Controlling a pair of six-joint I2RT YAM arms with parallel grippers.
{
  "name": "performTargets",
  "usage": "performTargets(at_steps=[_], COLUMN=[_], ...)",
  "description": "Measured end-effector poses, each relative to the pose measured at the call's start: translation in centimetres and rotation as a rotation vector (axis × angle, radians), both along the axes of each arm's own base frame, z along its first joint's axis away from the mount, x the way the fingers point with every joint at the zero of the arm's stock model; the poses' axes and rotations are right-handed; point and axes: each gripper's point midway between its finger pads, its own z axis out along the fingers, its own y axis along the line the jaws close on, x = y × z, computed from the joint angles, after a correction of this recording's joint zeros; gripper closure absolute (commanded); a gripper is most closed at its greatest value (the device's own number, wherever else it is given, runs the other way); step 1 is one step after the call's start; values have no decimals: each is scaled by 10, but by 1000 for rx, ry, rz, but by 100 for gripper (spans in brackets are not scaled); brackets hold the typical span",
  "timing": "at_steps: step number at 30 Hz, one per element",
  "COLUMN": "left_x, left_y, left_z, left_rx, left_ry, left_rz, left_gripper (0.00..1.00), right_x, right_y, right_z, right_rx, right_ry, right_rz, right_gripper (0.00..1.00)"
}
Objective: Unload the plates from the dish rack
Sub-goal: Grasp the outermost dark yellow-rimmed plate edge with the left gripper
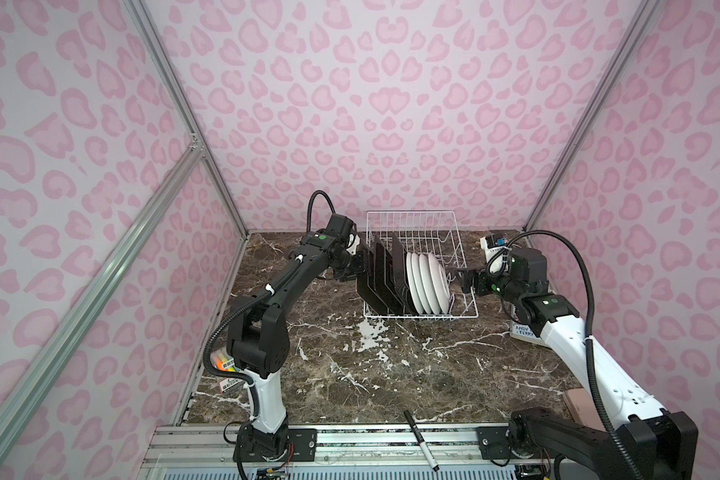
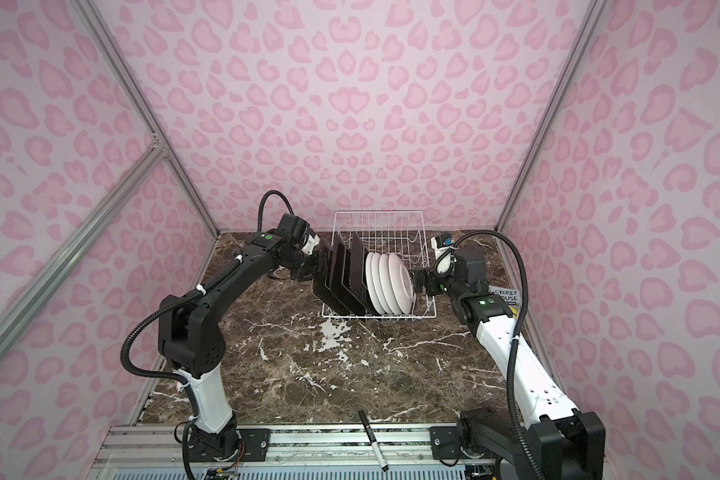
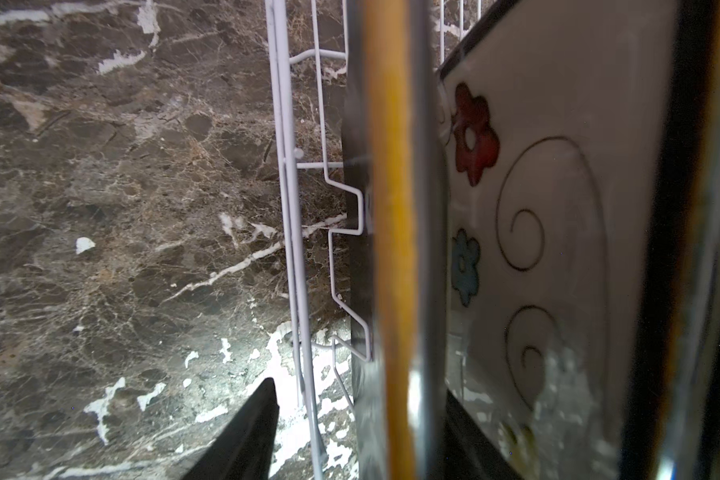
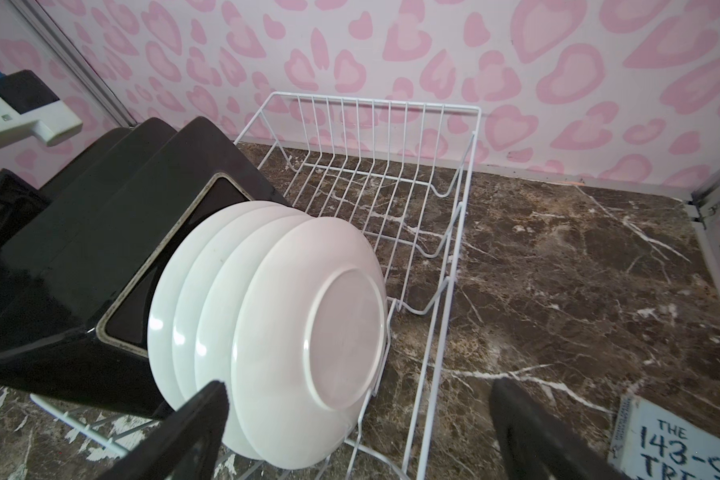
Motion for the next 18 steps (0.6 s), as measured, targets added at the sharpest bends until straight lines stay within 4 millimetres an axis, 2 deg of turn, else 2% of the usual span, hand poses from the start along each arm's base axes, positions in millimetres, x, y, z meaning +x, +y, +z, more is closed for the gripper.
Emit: performTargets(at_steps=[10, 16, 18], left_x=[0, -1, -1], left_y=[-4, -5, -7], left_z=[1, 2, 2], left_rx=[-10, -17, -24], left_ry=[7, 8, 7], left_rz=[2, -3, -7], left_gripper=[57, 74, 76], right_x=[0, 0, 0], right_y=[-11, -14, -16], right_z=[4, 5, 5], right_rx=[-50, -74, -86], right_ry=[-25, -31, -32], right_rz=[-43, -50, -54], right_gripper=[0, 0, 0])
